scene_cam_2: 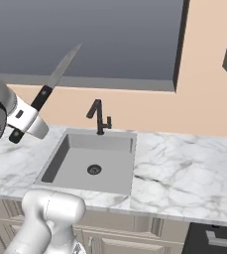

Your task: Move the cutting board and knife to the sink. Then move spray from the cabinet to the counter.

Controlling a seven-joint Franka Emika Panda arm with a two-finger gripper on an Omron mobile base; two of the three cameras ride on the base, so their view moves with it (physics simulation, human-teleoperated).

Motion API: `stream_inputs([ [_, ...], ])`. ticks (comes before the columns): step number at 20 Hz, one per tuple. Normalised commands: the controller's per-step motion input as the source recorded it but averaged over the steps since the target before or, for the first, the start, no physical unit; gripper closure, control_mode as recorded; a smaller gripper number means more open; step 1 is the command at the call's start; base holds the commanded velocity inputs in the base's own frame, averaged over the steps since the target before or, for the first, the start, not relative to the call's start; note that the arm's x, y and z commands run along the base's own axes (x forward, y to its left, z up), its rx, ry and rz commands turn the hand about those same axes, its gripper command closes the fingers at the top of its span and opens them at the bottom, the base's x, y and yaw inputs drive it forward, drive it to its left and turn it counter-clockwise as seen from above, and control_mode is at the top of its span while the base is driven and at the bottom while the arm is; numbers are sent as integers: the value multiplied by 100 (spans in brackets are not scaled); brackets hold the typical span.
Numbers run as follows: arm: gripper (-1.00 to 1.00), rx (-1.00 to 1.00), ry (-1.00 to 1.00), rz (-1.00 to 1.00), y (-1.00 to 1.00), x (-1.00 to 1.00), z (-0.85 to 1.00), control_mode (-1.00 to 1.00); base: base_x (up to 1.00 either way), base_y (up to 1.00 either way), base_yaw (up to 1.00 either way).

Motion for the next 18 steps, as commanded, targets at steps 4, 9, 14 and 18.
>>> stream_inputs([
  [4,100,0,15,-3,-11,-7,-45,-100,-4,-3,-1],
  [9,100,0,25,-3,-15,-2,-68,-100,0,0,0],
  [14,100,0,32,0,-4,-3,-51,-100,0,0,0],
  [18,100,0,26,1,0,-1,-35,-100,0,0,0],
])
